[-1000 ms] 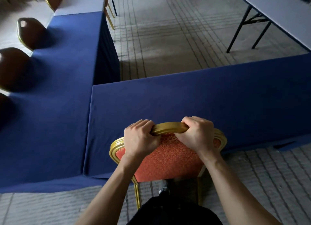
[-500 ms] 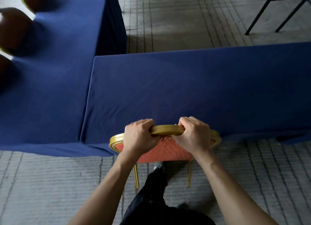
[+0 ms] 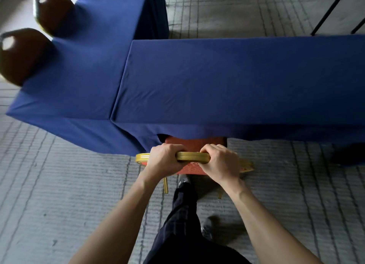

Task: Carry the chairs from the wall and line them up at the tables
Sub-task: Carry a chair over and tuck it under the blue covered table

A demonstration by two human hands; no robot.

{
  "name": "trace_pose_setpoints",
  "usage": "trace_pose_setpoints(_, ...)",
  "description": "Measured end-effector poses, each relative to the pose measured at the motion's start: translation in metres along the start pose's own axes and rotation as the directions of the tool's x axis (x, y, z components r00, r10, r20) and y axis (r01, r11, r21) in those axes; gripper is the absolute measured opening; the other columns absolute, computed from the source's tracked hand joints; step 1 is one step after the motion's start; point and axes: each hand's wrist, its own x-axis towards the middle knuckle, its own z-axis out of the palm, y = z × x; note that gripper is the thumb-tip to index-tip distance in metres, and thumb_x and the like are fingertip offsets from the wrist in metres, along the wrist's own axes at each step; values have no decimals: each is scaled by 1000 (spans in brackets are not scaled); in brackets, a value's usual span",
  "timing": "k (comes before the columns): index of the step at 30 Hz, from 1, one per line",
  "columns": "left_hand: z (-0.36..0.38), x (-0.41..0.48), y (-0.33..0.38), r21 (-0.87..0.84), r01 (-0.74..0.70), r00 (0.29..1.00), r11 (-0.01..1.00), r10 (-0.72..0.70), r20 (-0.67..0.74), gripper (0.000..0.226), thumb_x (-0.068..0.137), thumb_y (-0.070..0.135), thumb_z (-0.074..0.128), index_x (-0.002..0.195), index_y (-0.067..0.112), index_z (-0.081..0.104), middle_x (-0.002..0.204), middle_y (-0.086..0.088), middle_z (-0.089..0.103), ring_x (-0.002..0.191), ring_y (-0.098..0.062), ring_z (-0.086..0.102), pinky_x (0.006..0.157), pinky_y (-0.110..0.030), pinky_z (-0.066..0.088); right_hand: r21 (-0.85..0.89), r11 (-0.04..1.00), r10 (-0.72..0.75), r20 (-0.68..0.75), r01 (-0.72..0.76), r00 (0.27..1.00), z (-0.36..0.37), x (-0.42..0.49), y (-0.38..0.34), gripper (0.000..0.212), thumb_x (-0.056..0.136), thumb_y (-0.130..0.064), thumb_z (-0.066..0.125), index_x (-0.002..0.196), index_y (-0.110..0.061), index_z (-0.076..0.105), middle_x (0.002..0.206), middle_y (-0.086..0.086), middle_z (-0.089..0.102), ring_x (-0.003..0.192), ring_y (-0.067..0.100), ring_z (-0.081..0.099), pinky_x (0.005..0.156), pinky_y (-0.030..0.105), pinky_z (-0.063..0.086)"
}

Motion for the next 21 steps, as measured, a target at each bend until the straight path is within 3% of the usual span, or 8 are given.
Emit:
trace_pose_setpoints(4, 15, -47, -2, -25, 15, 993, 1000, -12, 113, 32, 79, 65, 66, 110, 57, 67, 90, 21, 73, 84, -8, 68, 77, -31, 55, -7, 1000, 2, 79, -2, 997, 9, -50, -8, 22, 74, -49, 77, 80, -31, 67, 77, -14, 68, 76, 13, 63, 57, 29, 43)
trace_pose_setpoints(10, 40, -103, -2, -20, 32, 957, 999, -25, 290, 43, 79, 71, 65, 122, 64, 59, 103, 20, 74, 96, -11, 68, 85, -32, 55, 4, 1000, -13, 235, 13, 972, 14, -116, -16, 29, 71, -49, 86, 92, -35, 72, 86, -15, 71, 83, 13, 64, 73, 34, 54)
trace_pose_setpoints(13, 49, -123, -6, -44, 71, 965, 996, -58, 254, 39, 80, 61, 69, 119, 55, 66, 104, 18, 74, 96, -12, 67, 86, -32, 53, -6, 1000, -11, 243, 13, 970, 15, -132, -26, 33, 73, -56, 83, 96, -35, 73, 90, -14, 73, 87, 15, 65, 85, 38, 50)
trace_pose_setpoints(16, 49, -124, -8, -83, 77, 968, 994, -54, 246, 40, 79, 66, 69, 114, 46, 69, 100, 15, 73, 94, -12, 65, 88, -34, 50, -59, 998, 32, 283, -16, 959, 13, -130, -29, 37, 76, -61, 78, 103, -37, 72, 97, -14, 74, 93, 17, 63, 92, 40, 42)
trace_pose_setpoints(18, 51, -128, -9, -111, 84, 964, 990, -53, 261, 36, 81, 56, 69, 114, 42, 69, 102, 14, 72, 100, -15, 65, 94, -36, 46, -66, 996, 76, 337, -57, 938, 11, -134, -31, 37, 80, -59, 75, 110, -38, 70, 105, -15, 73, 100, 17, 61, 94, 39, 38)
trace_pose_setpoints(21, 53, -152, -9, -279, 121, 987, 953, -84, 140, 33, 80, 36, 74, 113, 32, 73, 104, 9, 73, 103, -16, 62, 98, -34, 40, 32, 981, 173, 314, -192, 934, 7, -149, -43, 35, 82, -48, 77, 113, -35, 70, 112, -13, 71, 106, 16, 58, 96, 34, 34)
